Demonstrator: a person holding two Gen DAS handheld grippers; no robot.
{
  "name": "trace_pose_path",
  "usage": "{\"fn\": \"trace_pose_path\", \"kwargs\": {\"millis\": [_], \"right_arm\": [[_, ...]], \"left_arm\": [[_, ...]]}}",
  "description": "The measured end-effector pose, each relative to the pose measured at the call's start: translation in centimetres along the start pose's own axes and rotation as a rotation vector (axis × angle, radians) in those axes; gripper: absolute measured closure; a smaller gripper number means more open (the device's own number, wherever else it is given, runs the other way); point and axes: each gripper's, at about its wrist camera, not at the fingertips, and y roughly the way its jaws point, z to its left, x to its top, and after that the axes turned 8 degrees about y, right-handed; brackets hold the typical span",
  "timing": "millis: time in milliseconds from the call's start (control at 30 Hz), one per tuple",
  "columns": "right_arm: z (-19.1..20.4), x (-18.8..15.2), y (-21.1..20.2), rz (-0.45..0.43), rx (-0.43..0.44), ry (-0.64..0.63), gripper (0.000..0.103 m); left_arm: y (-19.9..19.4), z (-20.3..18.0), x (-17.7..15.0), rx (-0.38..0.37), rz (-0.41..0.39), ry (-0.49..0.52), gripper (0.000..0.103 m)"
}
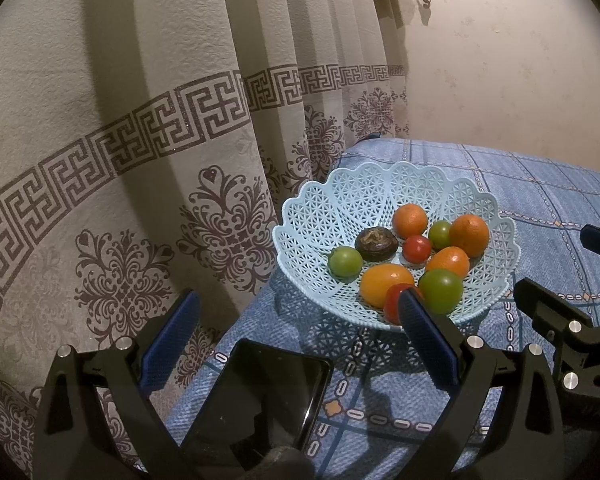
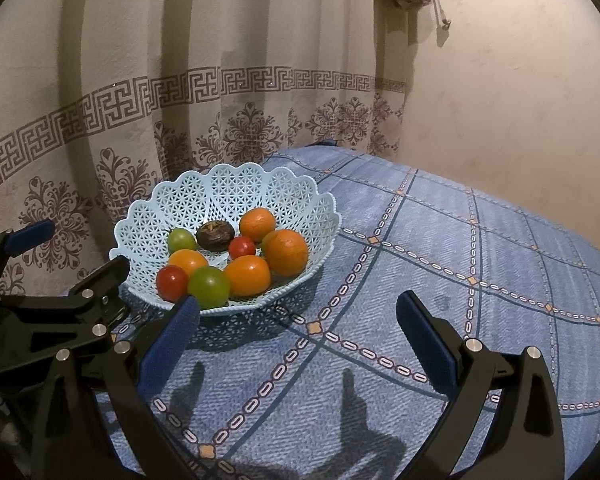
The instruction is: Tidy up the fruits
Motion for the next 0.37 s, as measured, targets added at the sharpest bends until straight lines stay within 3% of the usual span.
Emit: {"fn": "trace_pose_path", "kwargs": {"millis": [367], "right_arm": [[-0.58,0.22,0.57,0.038,-0.024,0.035,0.005]], "left_arm": [[0.04,-0.13,0.06,-0.002,0.000,0.001,0.003]]}}
